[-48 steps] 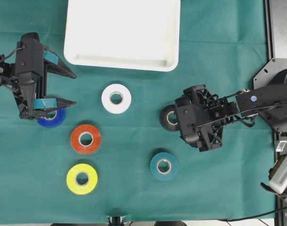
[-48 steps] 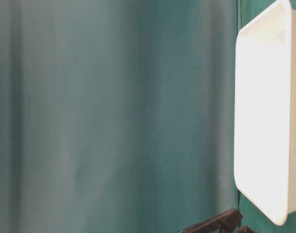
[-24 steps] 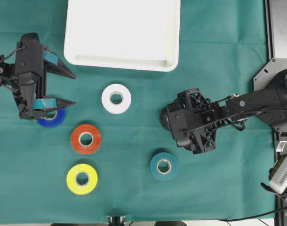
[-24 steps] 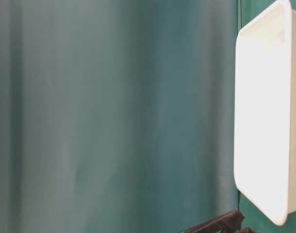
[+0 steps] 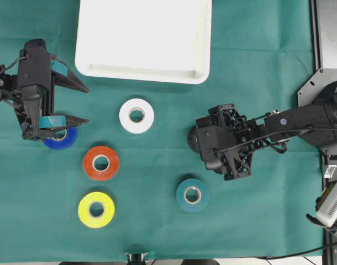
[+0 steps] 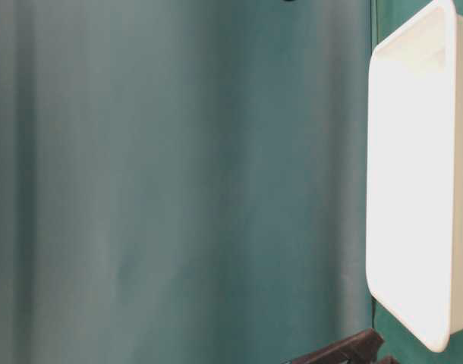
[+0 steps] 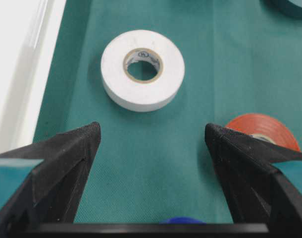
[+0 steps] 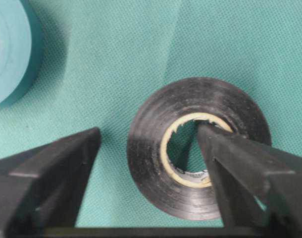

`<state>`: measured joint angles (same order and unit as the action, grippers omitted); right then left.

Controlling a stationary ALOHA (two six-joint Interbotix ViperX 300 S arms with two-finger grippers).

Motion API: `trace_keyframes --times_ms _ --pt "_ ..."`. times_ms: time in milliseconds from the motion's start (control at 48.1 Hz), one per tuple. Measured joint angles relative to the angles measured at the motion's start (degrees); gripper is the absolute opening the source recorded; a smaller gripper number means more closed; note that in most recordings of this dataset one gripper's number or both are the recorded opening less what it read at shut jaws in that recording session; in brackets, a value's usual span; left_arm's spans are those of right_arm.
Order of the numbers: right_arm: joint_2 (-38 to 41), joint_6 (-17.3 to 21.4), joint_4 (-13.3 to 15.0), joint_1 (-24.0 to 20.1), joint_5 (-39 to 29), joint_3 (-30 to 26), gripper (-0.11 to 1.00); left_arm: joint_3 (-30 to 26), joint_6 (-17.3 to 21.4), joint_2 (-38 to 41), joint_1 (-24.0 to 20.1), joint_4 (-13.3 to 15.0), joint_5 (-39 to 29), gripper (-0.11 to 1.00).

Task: Put the tape alternately from left to right into the white case.
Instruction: 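Lower the right gripper and grasp the black tape roll by its rim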

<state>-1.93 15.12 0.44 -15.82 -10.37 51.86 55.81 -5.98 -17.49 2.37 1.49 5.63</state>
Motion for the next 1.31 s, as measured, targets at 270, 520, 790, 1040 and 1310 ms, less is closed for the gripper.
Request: trace_keyframes --times_ms 270,520,790,1040,1310 --pt "-0.3 2.1 0.0 0.4 0.0 0.1 0.01 0.3 0.1 0.0 0.0 0.0 0.0 0.96" --pt "-0.7 3.0 0.0 0.4 -0.1 0.1 0.01 0.6 0.1 0.0 0.0 0.0 0.0 0.96" --pt "-0.9 3.3 0.0 0.3 -0.4 -0.5 0.01 0.8 0.1 0.0 0.0 0.1 0.0 0.96" --pt "-4.8 3.3 0.0 -0.6 -1.8 -1.8 0.01 0.8 0.1 0.0 0.0 0.1 -0.1 0.96" --pt "-9.2 3.3 0.0 -0.8 -2.5 -2.0 0.01 0.8 0.1 0.0 0.0 0.1 0.0 0.96"
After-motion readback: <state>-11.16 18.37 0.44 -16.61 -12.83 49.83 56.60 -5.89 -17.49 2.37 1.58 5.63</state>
